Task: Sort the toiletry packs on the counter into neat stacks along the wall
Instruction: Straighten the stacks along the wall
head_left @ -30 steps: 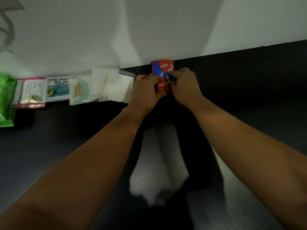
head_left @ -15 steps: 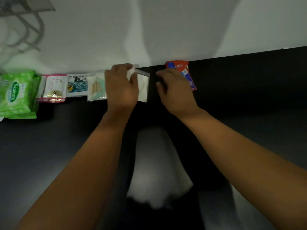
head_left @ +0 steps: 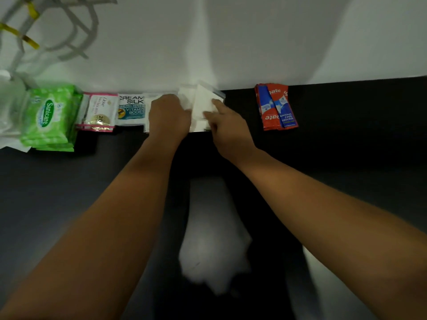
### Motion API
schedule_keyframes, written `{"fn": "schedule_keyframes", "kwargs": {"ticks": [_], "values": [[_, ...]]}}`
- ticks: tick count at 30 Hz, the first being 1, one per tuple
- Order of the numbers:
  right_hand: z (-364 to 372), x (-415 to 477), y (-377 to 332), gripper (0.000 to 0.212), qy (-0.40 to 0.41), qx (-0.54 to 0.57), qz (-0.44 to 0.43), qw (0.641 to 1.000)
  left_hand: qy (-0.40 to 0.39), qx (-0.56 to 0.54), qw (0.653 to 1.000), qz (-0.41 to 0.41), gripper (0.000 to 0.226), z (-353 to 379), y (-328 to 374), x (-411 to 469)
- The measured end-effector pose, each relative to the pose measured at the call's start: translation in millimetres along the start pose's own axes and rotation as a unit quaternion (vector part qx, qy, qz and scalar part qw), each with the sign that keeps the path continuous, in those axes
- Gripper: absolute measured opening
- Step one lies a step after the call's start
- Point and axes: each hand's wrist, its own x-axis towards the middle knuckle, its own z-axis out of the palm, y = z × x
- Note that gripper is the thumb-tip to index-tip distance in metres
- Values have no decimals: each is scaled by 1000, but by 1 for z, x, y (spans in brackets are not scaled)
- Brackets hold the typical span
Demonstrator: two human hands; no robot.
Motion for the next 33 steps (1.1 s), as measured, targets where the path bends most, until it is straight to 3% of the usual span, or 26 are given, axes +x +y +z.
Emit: {"fn": "schedule_keyframes", "kwargs": {"ticks": [5,9,12,15,21,26,29,33], "values": [[6,4,2,39,-21,6,-12,1000,10,-70,995,-63,36,-5,-7,5],[4,0,-6,43,-23,4,-40,999,-11,-58,997,-57,43,-3,-6,3],[1,4,-18,43,22,136,41,990,-23,-33,998,-51,40,-3,0,0],[-3,12,-26,30,9,226,132,965,-29,-37,998,-52,35,-2,4,-4],[-10,10,-30,31,-4,217,171,961,-26,-80,994,-63,28,0,11,-10],[-6,-17,-24,27,4,182,167,969,-34,-128,991,-24,24,5,6,-36],[-5,-44,-25,32,33,179,151,972,4,-216,976,13,21,11,3,-67],[-8,-72,-20,41,43,184,163,968,-6,-226,974,-6,15,9,11,-104]]}}
